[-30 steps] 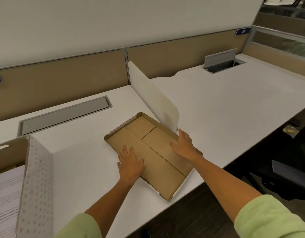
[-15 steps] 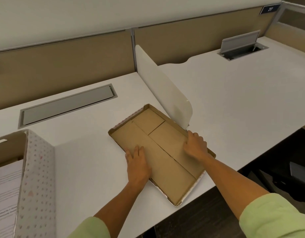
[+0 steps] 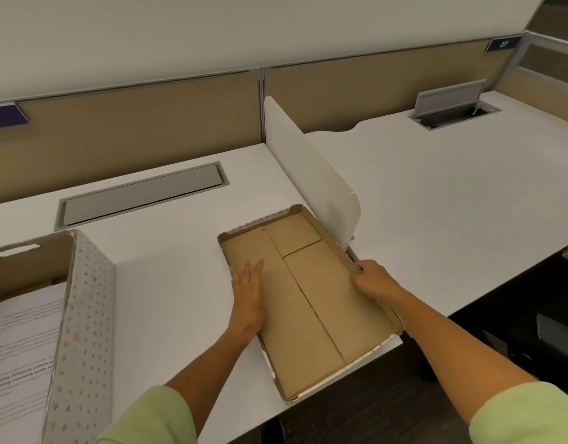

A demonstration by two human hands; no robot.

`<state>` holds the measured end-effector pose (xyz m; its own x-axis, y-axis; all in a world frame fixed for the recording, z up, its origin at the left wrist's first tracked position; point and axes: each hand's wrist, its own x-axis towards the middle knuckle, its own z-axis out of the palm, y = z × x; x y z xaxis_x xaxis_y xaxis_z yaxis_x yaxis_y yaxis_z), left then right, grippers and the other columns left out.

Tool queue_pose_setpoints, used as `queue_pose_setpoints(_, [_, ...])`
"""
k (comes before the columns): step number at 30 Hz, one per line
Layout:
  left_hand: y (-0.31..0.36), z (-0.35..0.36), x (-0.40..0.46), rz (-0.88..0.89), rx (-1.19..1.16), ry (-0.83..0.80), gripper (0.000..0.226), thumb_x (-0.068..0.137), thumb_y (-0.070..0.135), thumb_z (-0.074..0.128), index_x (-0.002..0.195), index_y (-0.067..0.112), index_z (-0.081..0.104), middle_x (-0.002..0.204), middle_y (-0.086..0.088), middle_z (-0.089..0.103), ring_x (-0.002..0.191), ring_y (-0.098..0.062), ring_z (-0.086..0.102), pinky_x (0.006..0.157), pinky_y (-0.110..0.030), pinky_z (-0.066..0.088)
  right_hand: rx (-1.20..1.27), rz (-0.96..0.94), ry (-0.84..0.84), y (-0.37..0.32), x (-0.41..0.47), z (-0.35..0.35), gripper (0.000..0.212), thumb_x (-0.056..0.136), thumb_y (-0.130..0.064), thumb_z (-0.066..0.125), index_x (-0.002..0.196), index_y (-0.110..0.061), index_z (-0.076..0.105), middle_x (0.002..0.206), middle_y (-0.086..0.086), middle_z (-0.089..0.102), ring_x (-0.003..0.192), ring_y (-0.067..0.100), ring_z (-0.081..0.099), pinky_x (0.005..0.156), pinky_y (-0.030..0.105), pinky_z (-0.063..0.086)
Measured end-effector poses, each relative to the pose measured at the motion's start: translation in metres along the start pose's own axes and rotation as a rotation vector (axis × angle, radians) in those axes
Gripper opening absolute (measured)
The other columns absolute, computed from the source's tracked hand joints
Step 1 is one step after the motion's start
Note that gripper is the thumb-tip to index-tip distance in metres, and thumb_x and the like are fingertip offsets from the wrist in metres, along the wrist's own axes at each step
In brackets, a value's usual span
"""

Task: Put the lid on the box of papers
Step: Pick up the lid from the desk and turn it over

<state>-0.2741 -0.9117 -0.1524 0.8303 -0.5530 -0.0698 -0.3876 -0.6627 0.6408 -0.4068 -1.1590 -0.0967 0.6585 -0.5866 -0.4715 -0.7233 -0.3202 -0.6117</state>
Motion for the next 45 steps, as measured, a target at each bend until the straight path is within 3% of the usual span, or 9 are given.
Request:
queue_pose_setpoints(4, [-0.005, -0.017, -0.004, 0.045, -0.013, -0.069, 0.098, 0.078, -0.028, 0.047, 0.154, 0.028, 0.020, 0.166, -0.003, 0.010, 0.153, -0.025, -0.014, 0.122, -0.047, 0.011, 0.127, -0.017, -0.149, -0.005, -0.027, -0.008, 0.039, 0.101, -0.029, 0.054, 0.134, -0.009, 0.055, 0.126, 0.012, 0.065, 0.111, 0.028, 0.066, 0.102, 0.049, 0.052])
queue_pose_setpoints(8, [0.004, -0.034, -0.010, 0.076, 0.000, -0.090, 0.088, 0.081, -0.024, 0.047, 0.150, 0.027, 0.029, 0.164, -0.005, 0.017, 0.153, -0.029, -0.008, 0.123, -0.050, 0.009, 0.305, 0.028, -0.211, -0.015, -0.054, -0.015, 0.040, 0.105, -0.025, 0.048, 0.143, -0.011, 0.046, 0.130, 0.012, 0.063, 0.118, 0.030, 0.062, 0.107, 0.051, 0.048])
queue_pose_setpoints(15, [0.029, -0.072, -0.022, 0.054, 0.138, -0.027, 0.072, 0.085, -0.020, 0.046, 0.145, 0.021, 0.041, 0.159, -0.008, 0.029, 0.152, -0.040, 0.002, 0.120, -0.057, -0.003, 0.376, -0.099, -0.131, -0.041, -0.106, -0.020, 0.019, 0.103, -0.019, 0.044, 0.118, -0.026, 0.053, 0.111, 0.000, 0.068, 0.098, 0.016, 0.067, 0.066, 0.025, 0.055])
queue_pose_setpoints(17, [0.044, -0.082, -0.031, 0.068, 0.077, 0.025, 0.071, 0.085, -0.017, 0.050, 0.146, 0.020, 0.039, 0.158, -0.009, 0.032, 0.151, -0.037, 0.011, 0.122, -0.054, 0.005, 0.379, -0.146, -0.075, -0.050, -0.121, -0.016, 0.022, 0.100, -0.017, 0.043, 0.115, -0.027, 0.054, 0.110, -0.002, 0.066, 0.096, 0.013, 0.067, 0.061, 0.022, 0.053])
queue_pose_setpoints(23, [0.098, -0.108, -0.062, 0.154, -0.212, 0.099, 0.060, 0.097, 0.033, 0.057, 0.149, 0.017, 0.033, 0.155, -0.006, 0.039, 0.142, -0.025, 0.038, 0.112, -0.042, 0.036, 0.315, -0.276, 0.109, -0.085, -0.160, 0.006, 0.038, 0.093, -0.021, 0.041, 0.131, -0.019, 0.046, 0.117, 0.005, 0.059, 0.103, 0.024, 0.061, 0.085, 0.043, 0.057])
queue_pose_setpoints(30, [0.148, -0.140, -0.090, 0.081, -0.570, 0.064, 0.057, 0.091, 0.055, 0.055, 0.135, 0.019, 0.051, 0.135, -0.004, 0.058, 0.121, -0.018, 0.056, 0.100, -0.039, 0.051, 0.305, -0.440, 0.361, -0.119, -0.196, 0.036, 0.016, 0.098, -0.021, 0.047, 0.112, -0.026, 0.040, 0.085, -0.015, 0.046, 0.074, 0.007, 0.049, 0.071, 0.036, 0.050])
queue_pose_setpoints(35, [0.175, -0.154, -0.110, 0.075, -0.686, 0.119, 0.056, 0.085, 0.052, 0.066, 0.127, 0.017, 0.059, 0.124, -0.001, 0.064, 0.116, -0.018, 0.060, 0.098, -0.044, 0.054, 0.367, -0.560, 0.433, -0.132, -0.221, 0.052, 0.019, 0.101, -0.033, 0.053, 0.110, -0.020, 0.042, 0.085, -0.008, 0.058, 0.068, 0.009, 0.060, 0.054, 0.019, 0.047])
queue_pose_setpoints(41, [0.175, -0.173, -0.133, 0.164, -0.674, 0.204, 0.033, 0.086, 0.027, 0.073, 0.109, 0.024, 0.050, 0.101, 0.013, 0.060, 0.088, -0.007, 0.062, 0.058, -0.009, 0.051, 0.325, -0.666, 0.520, -0.145, -0.245, 0.073, 0.043, 0.096, -0.041, 0.061, 0.122, -0.012, 0.042, 0.117, 0.008, 0.069, 0.073, 0.014, 0.065, 0.060, 0.020, 0.052])
queue_pose_setpoints(45, [0.161, -0.198, -0.144, 0.098, -0.705, 0.205, 0.030, 0.090, 0.026, 0.068, 0.113, 0.018, 0.049, 0.116, 0.001, 0.058, 0.105, -0.026, 0.059, 0.084, -0.038, 0.057, 0.258, -0.679, 0.462, -0.167, -0.256, 0.091, 0.054, 0.093, -0.038, 0.067, 0.129, -0.014, 0.035, 0.133, 0.011, 0.060, 0.100, 0.027, 0.068, 0.081, 0.041, 0.060])
